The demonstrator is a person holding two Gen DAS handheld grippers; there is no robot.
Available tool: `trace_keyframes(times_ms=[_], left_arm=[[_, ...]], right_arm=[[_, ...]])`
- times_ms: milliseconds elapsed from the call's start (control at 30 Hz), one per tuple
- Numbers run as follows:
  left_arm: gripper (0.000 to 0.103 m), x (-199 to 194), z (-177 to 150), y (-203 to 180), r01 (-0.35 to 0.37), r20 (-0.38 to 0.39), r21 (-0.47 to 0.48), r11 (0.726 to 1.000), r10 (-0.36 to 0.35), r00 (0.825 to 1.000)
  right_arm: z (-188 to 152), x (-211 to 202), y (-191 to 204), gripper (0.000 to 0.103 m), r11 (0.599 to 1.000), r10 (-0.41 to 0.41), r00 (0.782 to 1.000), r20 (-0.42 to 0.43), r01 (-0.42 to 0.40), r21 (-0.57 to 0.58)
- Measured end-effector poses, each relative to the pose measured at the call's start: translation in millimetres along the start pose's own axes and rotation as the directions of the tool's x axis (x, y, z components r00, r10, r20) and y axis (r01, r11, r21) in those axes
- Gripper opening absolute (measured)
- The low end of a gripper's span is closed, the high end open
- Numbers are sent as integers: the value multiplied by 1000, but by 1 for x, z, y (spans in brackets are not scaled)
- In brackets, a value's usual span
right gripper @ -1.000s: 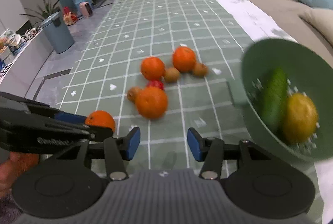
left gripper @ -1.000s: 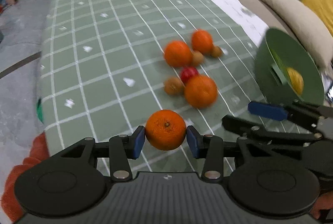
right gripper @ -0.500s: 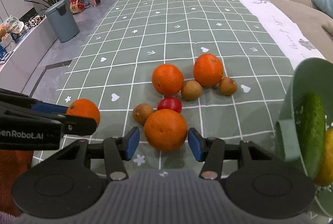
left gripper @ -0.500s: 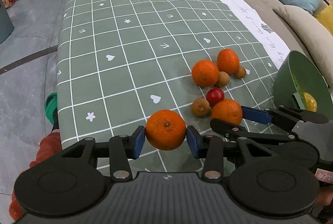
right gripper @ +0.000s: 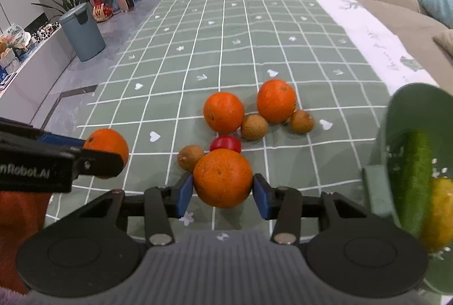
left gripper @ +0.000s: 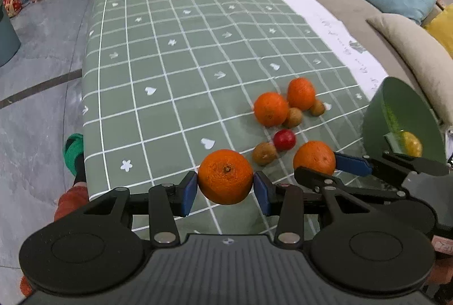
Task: Organize fruits
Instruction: 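Grasp an orange with the left tool while the right tool grasps another orange, then carry both oranges into the green colander and release them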
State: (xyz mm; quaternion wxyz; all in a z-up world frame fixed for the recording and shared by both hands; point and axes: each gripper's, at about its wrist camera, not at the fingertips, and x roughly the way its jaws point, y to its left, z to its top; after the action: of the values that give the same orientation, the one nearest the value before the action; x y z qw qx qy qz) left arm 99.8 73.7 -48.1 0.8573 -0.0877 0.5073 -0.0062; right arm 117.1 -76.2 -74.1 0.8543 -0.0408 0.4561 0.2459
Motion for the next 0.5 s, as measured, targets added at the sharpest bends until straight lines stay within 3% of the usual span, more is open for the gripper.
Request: trace_keyframes(times_ms=[233,500], left_arm=[[49,-25,7,-27,42,48,50,998,-44,998],[49,-37,20,-74,148,52,126,981,-155,986]], right_arm=[[-3,-51,-9,42,1000,-12,999,49,11,19],[-7,-109,-43,42,999,-44,994,99,41,27]])
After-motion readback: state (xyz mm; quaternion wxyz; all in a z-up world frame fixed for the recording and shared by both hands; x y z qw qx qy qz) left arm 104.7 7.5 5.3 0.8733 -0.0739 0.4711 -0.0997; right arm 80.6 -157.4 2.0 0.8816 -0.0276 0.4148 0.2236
